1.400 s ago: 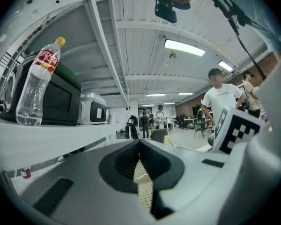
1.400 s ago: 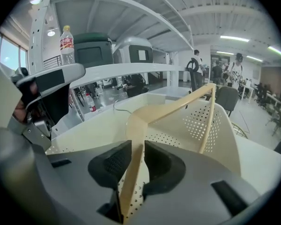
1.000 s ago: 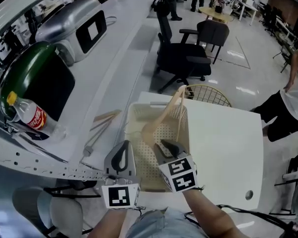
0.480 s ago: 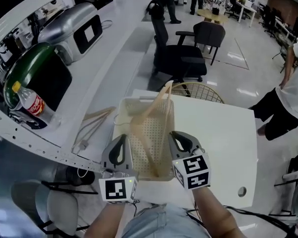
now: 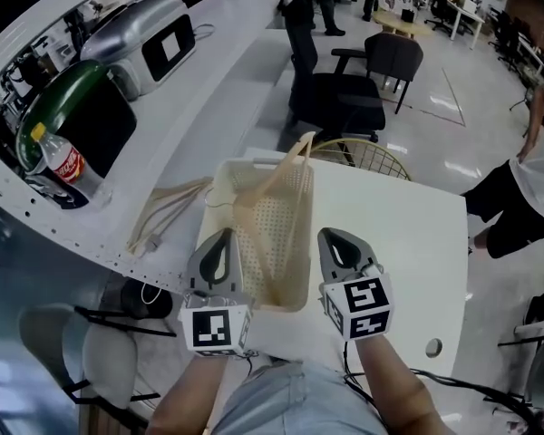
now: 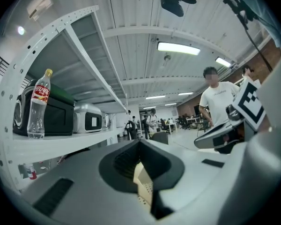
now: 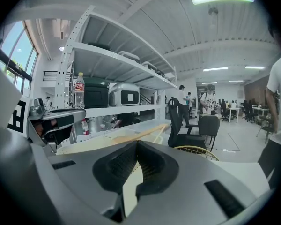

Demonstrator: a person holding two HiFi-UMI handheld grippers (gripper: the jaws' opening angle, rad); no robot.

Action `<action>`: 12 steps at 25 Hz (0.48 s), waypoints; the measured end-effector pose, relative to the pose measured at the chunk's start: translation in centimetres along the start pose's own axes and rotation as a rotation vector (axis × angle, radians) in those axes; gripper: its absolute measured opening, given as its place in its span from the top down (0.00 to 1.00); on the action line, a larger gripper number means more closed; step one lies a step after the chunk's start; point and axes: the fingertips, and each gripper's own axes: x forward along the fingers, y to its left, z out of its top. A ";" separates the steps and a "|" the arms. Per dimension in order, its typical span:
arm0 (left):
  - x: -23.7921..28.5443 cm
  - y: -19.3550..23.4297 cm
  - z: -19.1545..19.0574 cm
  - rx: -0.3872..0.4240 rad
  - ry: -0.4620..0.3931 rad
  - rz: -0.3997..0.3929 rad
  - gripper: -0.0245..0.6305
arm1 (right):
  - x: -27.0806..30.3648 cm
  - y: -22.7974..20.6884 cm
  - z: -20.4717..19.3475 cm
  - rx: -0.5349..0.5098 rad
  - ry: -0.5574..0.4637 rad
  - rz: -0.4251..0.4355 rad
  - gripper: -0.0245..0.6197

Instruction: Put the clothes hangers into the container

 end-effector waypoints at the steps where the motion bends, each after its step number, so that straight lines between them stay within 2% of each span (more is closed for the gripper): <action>1: 0.0 -0.1 0.0 0.001 0.000 0.003 0.94 | -0.1 0.1 0.0 -0.002 -0.001 0.005 0.95; 12: 0.0 -0.2 0.2 0.003 0.005 0.013 0.94 | -0.2 0.8 0.2 -0.009 -0.015 0.033 0.95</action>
